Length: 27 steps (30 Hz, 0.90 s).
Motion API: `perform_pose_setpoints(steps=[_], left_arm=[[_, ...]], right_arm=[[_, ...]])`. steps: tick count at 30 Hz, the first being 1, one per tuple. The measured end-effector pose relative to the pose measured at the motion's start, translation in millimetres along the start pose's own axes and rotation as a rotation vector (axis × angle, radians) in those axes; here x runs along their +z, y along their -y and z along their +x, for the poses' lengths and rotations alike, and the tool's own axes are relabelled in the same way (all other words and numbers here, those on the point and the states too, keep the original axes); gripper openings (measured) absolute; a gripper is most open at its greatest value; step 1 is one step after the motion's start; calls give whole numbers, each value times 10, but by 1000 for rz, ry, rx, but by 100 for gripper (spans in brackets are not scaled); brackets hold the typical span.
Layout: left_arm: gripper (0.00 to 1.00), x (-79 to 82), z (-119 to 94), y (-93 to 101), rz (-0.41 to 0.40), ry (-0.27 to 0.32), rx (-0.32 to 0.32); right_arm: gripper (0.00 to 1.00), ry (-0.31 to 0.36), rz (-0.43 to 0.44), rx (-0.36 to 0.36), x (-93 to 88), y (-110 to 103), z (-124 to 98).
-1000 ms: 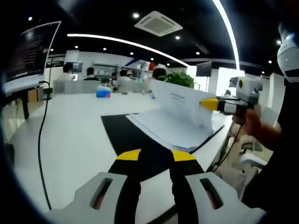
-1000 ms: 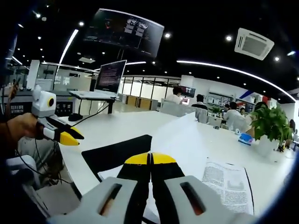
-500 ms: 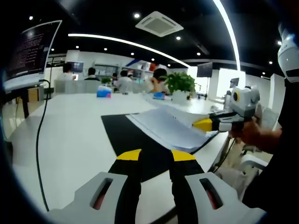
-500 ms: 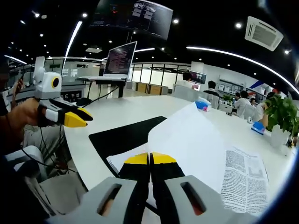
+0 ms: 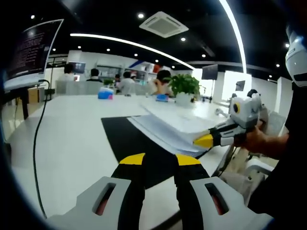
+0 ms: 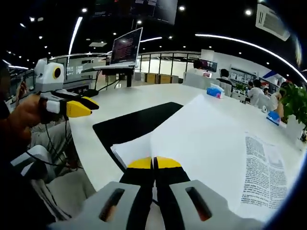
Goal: Flip through the bound document one page at a time
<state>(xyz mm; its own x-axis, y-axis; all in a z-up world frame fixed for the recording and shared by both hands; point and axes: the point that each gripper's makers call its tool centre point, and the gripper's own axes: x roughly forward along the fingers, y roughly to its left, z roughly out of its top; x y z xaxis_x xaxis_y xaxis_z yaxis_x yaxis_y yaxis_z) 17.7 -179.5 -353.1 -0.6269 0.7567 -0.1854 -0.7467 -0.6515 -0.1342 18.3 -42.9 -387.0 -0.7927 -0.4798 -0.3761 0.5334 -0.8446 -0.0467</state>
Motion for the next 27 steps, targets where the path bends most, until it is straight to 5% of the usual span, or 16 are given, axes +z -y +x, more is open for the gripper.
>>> perform_pose_setpoints(steps=[5,7,14,27], left_arm=[[24,5,13,15,2,-1,-6],[24,-10,14,11,2,-5,-6],[24,-46,13,37,-2,-14,-12],[24,-16,57,142,16,-23,-35]], right_arm=[[4,-8,43,41,-28,-25,36],[7,-96,101,92,-189,-121,80],[10,-51,82,123,-107,-166,88],[27,-13,228,198,-55,-291,58]])
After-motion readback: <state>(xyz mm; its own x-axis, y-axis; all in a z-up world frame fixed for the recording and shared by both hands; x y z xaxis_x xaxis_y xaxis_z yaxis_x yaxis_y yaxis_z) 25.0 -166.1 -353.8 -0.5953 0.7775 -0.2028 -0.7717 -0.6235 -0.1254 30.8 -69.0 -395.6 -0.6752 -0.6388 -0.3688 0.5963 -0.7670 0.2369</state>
